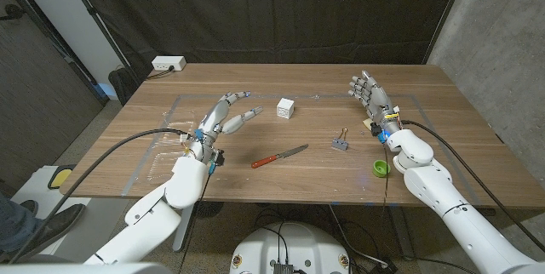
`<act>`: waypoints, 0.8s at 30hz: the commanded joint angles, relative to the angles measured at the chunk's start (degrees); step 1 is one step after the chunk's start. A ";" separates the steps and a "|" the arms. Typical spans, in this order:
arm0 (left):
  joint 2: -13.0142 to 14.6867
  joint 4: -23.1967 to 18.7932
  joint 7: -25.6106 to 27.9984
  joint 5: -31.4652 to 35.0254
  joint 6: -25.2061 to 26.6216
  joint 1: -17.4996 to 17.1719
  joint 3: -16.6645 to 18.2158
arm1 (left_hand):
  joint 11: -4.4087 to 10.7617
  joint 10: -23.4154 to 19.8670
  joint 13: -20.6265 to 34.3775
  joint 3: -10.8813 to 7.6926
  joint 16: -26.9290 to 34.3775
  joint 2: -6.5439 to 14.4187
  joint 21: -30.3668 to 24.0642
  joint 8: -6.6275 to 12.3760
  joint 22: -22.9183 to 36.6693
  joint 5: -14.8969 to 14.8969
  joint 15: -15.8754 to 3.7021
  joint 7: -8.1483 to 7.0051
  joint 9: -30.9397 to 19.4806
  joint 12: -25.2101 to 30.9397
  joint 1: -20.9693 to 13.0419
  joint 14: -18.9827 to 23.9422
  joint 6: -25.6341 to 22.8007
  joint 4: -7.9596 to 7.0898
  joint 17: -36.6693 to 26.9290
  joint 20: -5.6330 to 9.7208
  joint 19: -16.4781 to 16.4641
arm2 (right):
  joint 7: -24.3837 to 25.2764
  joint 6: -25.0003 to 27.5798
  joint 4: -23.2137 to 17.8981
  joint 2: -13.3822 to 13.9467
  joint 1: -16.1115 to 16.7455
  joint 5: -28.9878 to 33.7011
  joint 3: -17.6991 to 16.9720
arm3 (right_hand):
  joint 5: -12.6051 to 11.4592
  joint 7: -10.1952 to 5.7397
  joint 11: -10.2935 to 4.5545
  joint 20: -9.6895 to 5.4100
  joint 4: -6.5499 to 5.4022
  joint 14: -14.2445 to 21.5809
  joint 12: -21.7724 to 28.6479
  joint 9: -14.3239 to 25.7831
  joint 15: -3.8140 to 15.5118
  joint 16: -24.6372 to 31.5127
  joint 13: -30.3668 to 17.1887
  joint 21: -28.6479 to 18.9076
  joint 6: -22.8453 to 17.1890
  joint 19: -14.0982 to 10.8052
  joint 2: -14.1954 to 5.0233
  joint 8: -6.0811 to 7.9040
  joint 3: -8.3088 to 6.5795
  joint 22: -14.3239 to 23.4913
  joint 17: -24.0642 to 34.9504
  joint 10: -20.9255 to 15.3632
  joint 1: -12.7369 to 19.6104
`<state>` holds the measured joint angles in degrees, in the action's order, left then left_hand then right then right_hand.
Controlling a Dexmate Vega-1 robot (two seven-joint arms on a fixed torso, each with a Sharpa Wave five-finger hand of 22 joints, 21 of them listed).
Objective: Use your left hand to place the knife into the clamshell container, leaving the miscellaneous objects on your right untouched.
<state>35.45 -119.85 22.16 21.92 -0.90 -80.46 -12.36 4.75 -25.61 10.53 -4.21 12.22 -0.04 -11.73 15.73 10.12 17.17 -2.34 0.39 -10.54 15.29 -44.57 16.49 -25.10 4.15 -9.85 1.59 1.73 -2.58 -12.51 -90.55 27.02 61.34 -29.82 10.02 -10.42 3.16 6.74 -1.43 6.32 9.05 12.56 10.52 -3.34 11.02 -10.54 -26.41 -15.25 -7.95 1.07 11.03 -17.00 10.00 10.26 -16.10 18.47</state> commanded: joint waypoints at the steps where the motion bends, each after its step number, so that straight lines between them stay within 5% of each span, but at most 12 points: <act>1: 1.96 -5.90 -1.32 11.93 7.31 -2.89 -1.48 | 0.48 -0.78 0.25 -0.23 -0.56 -0.24 0.20 0.20 0.13 0.64 -2.25 -0.52 -0.06 -0.01 -2.20 0.25 -0.77 1.39 -0.11 0.87 -0.07 | -0.12 2.11 -1.41 1.12 0.41 -0.48 -0.49 | -0.52 -0.25 0.01 -0.13 0.21 0.37 0.13 0.27 -0.03 0.11 -0.15 0.28 -0.08 -0.61 -0.16 0.13 0.21 0.12 0.22 -0.48 0.41; 11: 3.27 -13.74 -8.61 23.19 22.11 -4.78 -3.96 | 2.28 -4.36 0.42 -1.38 -1.35 -0.73 0.94 -0.09 0.08 0.75 -2.46 -2.13 -0.20 -0.50 -8.74 -0.92 -3.31 4.31 -0.07 -1.45 2.24 | -1.04 2.47 -0.74 1.09 -0.19 -0.87 -0.26 | -0.50 -0.31 0.02 -0.13 0.23 0.32 0.08 0.27 -0.21 0.07 -0.15 0.54 -0.10 -0.61 -0.16 0.14 0.32 0.13 0.22 -0.45 0.38; 20: 4.28 -16.20 -17.00 32.42 30.66 -1.38 -8.67 | 2.50 -7.93 0.56 -1.27 -1.64 -0.91 1.48 -0.01 0.18 0.29 -2.98 -2.32 -0.29 -0.66 -10.20 -3.43 -6.24 4.05 -0.16 -4.26 6.91 | -1.64 2.60 -0.22 0.91 -0.44 -1.10 0.04 | -0.50 -0.31 0.15 -0.02 0.25 0.30 0.07 0.28 -0.17 0.05 -0.16 0.73 -0.08 -0.61 -0.14 0.12 0.41 0.13 0.22 -0.48 0.34; 24: 4.99 -16.80 -20.10 34.68 31.93 -0.31 -9.93 | 2.53 -9.66 0.63 -1.31 -1.51 -0.68 1.41 0.03 0.24 0.15 -1.11 -1.84 -0.36 -0.56 -10.64 -3.84 -7.35 3.86 -0.22 -4.97 8.37 | -1.58 2.58 -0.28 0.80 -0.31 -1.14 0.05 | -0.50 -0.31 0.13 -0.01 0.25 0.29 0.06 0.28 -0.17 0.04 -0.16 0.82 -0.08 -0.60 -0.15 0.12 0.44 0.14 0.23 -0.46 0.32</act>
<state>38.87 -133.31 10.22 48.10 23.73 -83.24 -18.29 7.37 -34.19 10.87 -5.63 10.78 -0.58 -10.16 15.47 10.17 17.51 -2.22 -1.66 -10.71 14.61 -54.46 13.04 -31.49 7.91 -9.87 -3.08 9.18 -3.76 -10.13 -91.13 27.98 61.13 -30.72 9.83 -10.42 3.17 6.73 -1.44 6.57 9.04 12.56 10.52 -3.34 11.02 -10.53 -25.63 -15.25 -7.95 1.02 11.03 -16.75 9.99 10.26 -16.09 18.53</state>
